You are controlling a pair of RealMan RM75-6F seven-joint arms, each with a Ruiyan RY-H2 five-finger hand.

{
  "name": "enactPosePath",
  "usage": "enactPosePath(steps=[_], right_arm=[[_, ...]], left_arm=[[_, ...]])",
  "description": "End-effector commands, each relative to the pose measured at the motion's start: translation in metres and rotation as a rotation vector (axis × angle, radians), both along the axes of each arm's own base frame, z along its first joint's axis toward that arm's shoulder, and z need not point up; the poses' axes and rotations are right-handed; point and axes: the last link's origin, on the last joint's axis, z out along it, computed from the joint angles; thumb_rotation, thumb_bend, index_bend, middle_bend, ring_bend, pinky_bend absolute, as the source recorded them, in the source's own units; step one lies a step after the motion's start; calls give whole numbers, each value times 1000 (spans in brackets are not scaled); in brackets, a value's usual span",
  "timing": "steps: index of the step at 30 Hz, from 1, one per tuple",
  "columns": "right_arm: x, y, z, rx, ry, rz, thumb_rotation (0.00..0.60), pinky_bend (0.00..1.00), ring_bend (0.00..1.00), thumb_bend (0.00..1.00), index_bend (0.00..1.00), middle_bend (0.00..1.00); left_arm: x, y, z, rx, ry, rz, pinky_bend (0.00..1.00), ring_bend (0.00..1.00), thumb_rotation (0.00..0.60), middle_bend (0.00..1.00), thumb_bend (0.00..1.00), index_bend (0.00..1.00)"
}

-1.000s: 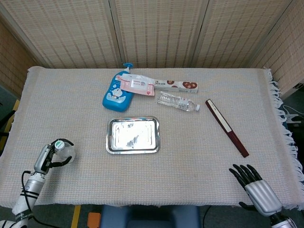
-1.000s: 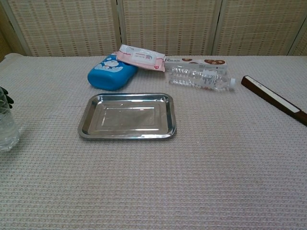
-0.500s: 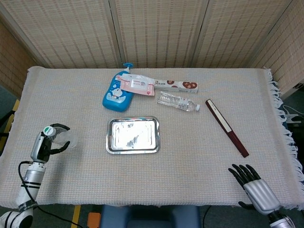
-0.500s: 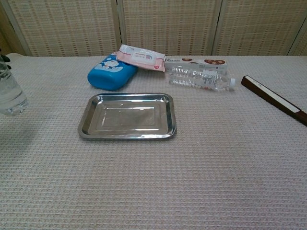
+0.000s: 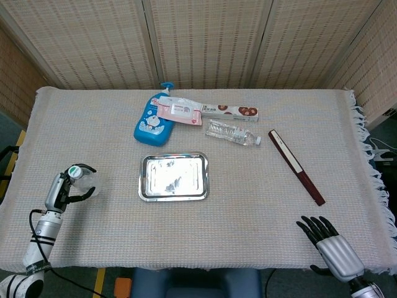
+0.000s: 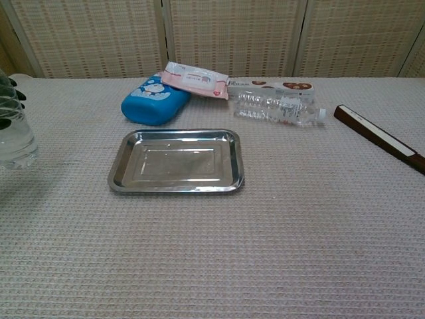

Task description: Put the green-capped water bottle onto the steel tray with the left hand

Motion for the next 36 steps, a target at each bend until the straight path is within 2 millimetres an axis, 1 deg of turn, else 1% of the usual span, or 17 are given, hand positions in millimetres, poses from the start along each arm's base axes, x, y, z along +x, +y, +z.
enactPosePath(steps=[1, 3, 5, 8, 9, 12, 15, 20, 23, 26, 28, 30, 31, 32, 34, 35, 36], right_arm=[[1, 1, 0, 2, 0, 3, 600, 0, 0, 15, 0, 0], [1, 2, 0, 1, 1, 7, 600, 0, 0, 15, 0, 0], [1, 3, 0, 0, 1, 8, 600, 0, 0, 15, 0, 0], [0, 2, -1, 4, 4, 2, 600, 0, 0, 15, 0, 0], [-1, 2, -2, 8, 6, 0, 600, 0, 0, 15, 0, 0], [0, 1, -2, 8, 7, 0, 600, 0, 0, 15, 0, 0], [-1, 1, -2, 2, 7, -2, 600, 0, 0, 15, 0, 0], [-3, 0, -3, 1, 16, -11, 600, 0, 0, 15, 0, 0], [-4, -2, -6, 8, 23, -20, 600, 0, 0, 15, 0, 0], [-4, -3, -7, 9, 24, -24, 600, 0, 0, 15, 0, 0], [-4, -3, -7, 8, 25, -23, 600, 0, 0, 15, 0, 0], [-3, -2, -7, 8, 28, -19, 600, 0, 0, 15, 0, 0], [-3, -2, -8, 10, 29, -19, 600, 0, 0, 15, 0, 0], [-3, -1, -8, 13, 26, -18, 600, 0, 0, 15, 0, 0], [-1, 0, -8, 16, 23, -11, 600, 0, 0, 15, 0, 0], [-1, 1, -8, 17, 22, -7, 600, 0, 0, 15, 0, 0], [0, 2, -8, 17, 18, -3, 600, 0, 0, 15, 0, 0]], left_arm=[[99, 13, 42, 60, -84, -214, 539, 416, 600, 618, 738, 581], [111, 11, 50, 63, -49, -226, 542, 418, 600, 619, 728, 583], [106, 2, 47, 28, -32, -187, 543, 418, 600, 618, 718, 583], [68, -11, 21, -74, -24, -72, 543, 418, 600, 617, 716, 583], [47, -16, 7, -120, -27, -17, 542, 418, 600, 615, 715, 583], [4, -25, -24, -203, -39, 94, 540, 418, 600, 612, 717, 582], [-11, -23, -35, -214, -41, 103, 539, 418, 600, 610, 719, 582], [-3, -20, -28, -172, -50, 36, 540, 418, 600, 611, 720, 581], [-9, -9, -11, -99, 11, 20, 540, 418, 600, 610, 719, 582], [-34, 11, 21, 68, 176, 64, 540, 419, 600, 610, 719, 582], [-54, 22, 41, 148, 187, 155, 541, 419, 600, 610, 719, 583], [-69, 29, 58, 214, 186, 210, 541, 418, 600, 612, 720, 585], [-73, 29, 62, 240, 183, 221, 539, 418, 600, 612, 719, 586], [-75, 28, 63, 265, 162, 224, 534, 415, 600, 612, 717, 586], [-72, 23, 57, 278, 114, 207, 523, 409, 600, 610, 712, 586], [-68, 17, 50, 269, 84, 191, 522, 406, 600, 609, 711, 586], [-57, 8, 36, 236, 29, 159, 522, 404, 600, 608, 711, 587]])
